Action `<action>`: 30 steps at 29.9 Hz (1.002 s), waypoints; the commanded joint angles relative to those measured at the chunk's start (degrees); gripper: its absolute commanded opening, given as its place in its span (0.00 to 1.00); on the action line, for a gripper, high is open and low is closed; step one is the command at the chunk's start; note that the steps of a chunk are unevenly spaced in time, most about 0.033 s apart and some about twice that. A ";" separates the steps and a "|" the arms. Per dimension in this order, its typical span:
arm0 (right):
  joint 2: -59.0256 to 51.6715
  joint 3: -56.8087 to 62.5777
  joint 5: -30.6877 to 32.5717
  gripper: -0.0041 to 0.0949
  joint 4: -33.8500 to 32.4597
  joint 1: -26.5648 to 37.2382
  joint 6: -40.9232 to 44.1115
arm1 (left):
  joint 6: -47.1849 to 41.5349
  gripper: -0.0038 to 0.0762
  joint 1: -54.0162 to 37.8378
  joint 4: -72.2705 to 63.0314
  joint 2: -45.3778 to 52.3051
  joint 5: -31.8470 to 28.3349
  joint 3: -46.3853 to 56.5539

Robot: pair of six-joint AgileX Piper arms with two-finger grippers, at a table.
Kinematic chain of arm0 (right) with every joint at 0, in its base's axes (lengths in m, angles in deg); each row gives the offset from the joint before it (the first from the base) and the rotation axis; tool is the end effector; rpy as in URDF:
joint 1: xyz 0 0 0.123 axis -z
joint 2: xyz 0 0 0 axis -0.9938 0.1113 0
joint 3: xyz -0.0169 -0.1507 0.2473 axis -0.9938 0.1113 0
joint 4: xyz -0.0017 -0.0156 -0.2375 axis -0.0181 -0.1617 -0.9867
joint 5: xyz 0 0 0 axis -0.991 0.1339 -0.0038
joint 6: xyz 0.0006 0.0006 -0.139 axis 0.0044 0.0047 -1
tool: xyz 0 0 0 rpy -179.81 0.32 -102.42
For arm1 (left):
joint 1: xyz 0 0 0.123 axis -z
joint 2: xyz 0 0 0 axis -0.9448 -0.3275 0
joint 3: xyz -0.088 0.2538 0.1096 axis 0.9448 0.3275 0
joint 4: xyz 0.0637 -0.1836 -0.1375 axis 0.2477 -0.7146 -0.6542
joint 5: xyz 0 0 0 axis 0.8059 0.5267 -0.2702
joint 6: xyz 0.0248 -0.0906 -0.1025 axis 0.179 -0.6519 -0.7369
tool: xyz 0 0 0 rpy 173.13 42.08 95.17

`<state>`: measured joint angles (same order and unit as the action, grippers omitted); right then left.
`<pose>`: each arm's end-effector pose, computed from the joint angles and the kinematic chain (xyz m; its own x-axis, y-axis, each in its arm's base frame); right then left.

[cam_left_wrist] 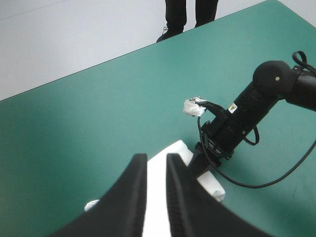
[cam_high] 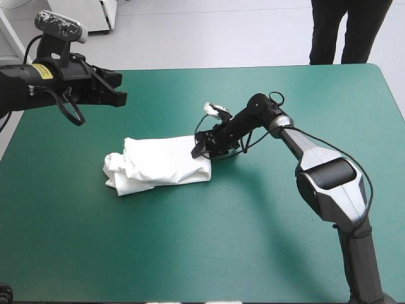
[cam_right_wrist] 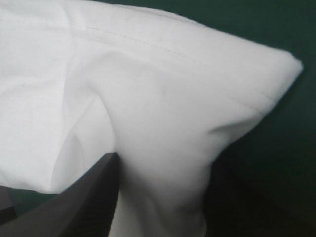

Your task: Fold the cloth

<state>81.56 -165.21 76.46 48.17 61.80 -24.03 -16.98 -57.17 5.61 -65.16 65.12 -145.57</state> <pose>0.4159 0.2711 0.1727 -0.9245 -0.2966 -0.2395 -0.3769 0.6161 0.6916 0.2526 -0.0977 0.5100 -0.4384 0.2688 -0.8576 0.5145 0.8575 0.0057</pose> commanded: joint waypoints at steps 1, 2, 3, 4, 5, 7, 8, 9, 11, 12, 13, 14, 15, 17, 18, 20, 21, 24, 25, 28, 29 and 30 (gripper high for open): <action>-2.21 -1.35 -0.12 0.34 2.10 -1.04 -3.56 | -0.14 0.18 -0.01 -1.46 1.76 1.60 -1.25; -2.24 -1.35 -0.12 0.26 1.82 -1.04 -4.08 | -0.14 0.18 -0.01 -1.86 1.76 1.60 -1.25; -2.24 -1.35 -0.12 0.16 1.69 -1.04 -5.07 | -0.14 0.18 -0.01 -2.25 1.76 1.60 -1.25; -2.24 -1.35 0.12 0.05 1.69 -0.93 -6.33 | -0.14 0.18 -0.01 -2.92 1.76 1.60 -1.25; -2.24 -1.63 0.41 0.03 1.69 -0.80 -6.44 | -0.14 0.18 -0.01 -3.38 1.76 1.60 -1.25; -2.24 -2.10 0.51 0.03 -0.28 -0.52 -6.54 | -0.14 0.18 -0.01 -4.38 1.76 1.60 -1.25; -2.24 -2.62 0.51 0.03 -1.69 -0.41 -6.44 | -0.14 0.18 -0.01 -4.38 1.76 1.60 -1.25; -2.24 -3.31 0.73 0.03 -4.11 -0.13 -6.07 | -0.14 0.18 -0.01 -4.38 1.76 1.60 -1.25; -2.24 -4.86 2.18 0.03 -10.10 0.67 -4.37 | -0.14 0.18 -0.01 -5.25 1.76 1.60 -1.25; -2.45 -5.64 2.99 0.03 -13.23 1.21 -3.13 | -0.14 0.18 -0.01 -5.85 1.76 1.60 -1.25; -2.91 -5.76 3.00 0.03 -15.80 1.97 -1.46 | -0.14 0.18 -0.01 -6.28 1.76 1.60 -1.25; -3.47 -5.76 3.00 0.03 -17.29 2.97 -0.77 | -0.14 0.18 -0.01 -6.64 1.76 1.60 -1.25; -4.16 -5.76 3.00 0.03 -18.58 4.09 -0.48 | -0.14 0.18 -0.01 -7.05 1.76 1.60 -1.25; -5.95 -5.65 3.00 0.03 -20.39 6.51 -0.28 | -0.14 0.18 -0.01 -7.63 1.76 1.60 -1.25; -6.99 -5.65 3.00 0.03 -21.56 8.00 -0.28 | -0.14 0.18 -0.01 -7.75 1.76 1.60 -1.25; -9.35 -5.23 3.00 0.03 -24.04 11.07 0.18 | -0.14 0.18 -0.01 -8.02 1.76 1.60 -1.25; -10.34 -4.67 3.00 0.03 -25.31 12.39 0.18 | -0.14 0.18 -0.01 -8.25 1.76 1.60 -1.25; -14.03 -1.59 3.00 0.03 -28.45 17.47 0.18 | 1.07 0.18 -0.01 -9.08 1.76 1.60 -1.25; -15.22 -0.19 3.00 0.03 -29.42 19.49 0.18 | 1.07 0.18 -0.01 -9.08 1.76 1.60 -1.25; -18.68 4.35 3.00 0.03 -30.40 26.09 0.18 | 1.07 0.18 -0.01 -9.08 1.76 1.60 -1.25; -19.82 6.03 3.00 0.03 -30.85 28.20 0.03 | 1.07 0.18 -0.01 -9.08 1.76 1.60 -1.25; -20.74 7.68 3.00 0.03 -31.47 29.81 -0.48 | 1.07 0.18 -0.01 -9.08 1.76 1.60 -1.25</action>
<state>67.11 -159.65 79.54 17.67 86.64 -23.87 -15.89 -57.17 -1.47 -65.16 65.12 -145.57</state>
